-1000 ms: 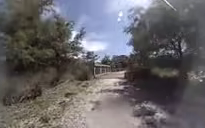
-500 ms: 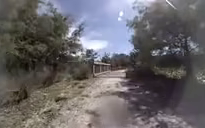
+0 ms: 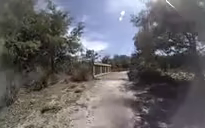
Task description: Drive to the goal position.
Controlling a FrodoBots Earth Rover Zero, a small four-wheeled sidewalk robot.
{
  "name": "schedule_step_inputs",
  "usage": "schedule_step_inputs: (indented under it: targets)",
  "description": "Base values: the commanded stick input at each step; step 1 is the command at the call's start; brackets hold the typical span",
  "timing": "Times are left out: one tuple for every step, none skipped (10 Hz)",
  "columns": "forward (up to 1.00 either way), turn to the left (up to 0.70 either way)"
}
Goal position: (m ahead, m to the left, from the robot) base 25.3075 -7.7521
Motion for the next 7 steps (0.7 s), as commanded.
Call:
schedule_step_inputs:
  targets:
    - [0.85,0.00]
    - [0.85,0.00]
    - [0.85,0.00]
    - [0.85,0.00]
    - [0.85,0.00]
    - [0.85,0.00]
    - [0.85,0.00]
